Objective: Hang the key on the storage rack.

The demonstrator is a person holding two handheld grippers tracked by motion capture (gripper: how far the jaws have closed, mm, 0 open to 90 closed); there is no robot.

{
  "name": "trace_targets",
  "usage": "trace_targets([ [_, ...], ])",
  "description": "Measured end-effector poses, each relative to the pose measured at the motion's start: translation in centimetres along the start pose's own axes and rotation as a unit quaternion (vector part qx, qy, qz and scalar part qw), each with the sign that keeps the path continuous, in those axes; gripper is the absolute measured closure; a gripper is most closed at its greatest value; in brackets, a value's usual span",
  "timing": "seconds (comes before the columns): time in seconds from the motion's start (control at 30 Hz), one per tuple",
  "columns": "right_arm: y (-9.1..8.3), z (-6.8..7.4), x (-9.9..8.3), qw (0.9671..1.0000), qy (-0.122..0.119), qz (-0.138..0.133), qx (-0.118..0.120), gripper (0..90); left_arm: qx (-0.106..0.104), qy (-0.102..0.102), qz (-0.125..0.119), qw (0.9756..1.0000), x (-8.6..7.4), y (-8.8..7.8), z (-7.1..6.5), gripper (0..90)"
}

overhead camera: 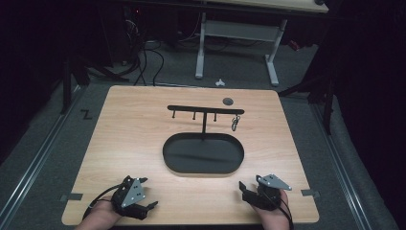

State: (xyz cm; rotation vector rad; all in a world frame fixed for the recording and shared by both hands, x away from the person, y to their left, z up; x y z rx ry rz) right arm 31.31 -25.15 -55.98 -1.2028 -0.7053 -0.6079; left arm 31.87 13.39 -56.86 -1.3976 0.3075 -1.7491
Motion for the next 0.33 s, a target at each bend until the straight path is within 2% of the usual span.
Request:
trace_targets([
  [0.33,0.08,-0.5,0.06,0.9999,0.014,-0.002,-0.001,26.9,0.003,0.002,-0.002,1.0,0.0,-0.08,-0.06,15.4],
])
Point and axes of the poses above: each handheld gripper's, and its own axes: y roughly forward along the jaws, x roughly out of its top, z roughly to its left, the point moved 6 cm from there along y, roughly forward along the jaws, and after that the axes turned 11 degrees about y, right-handed, at the moved point
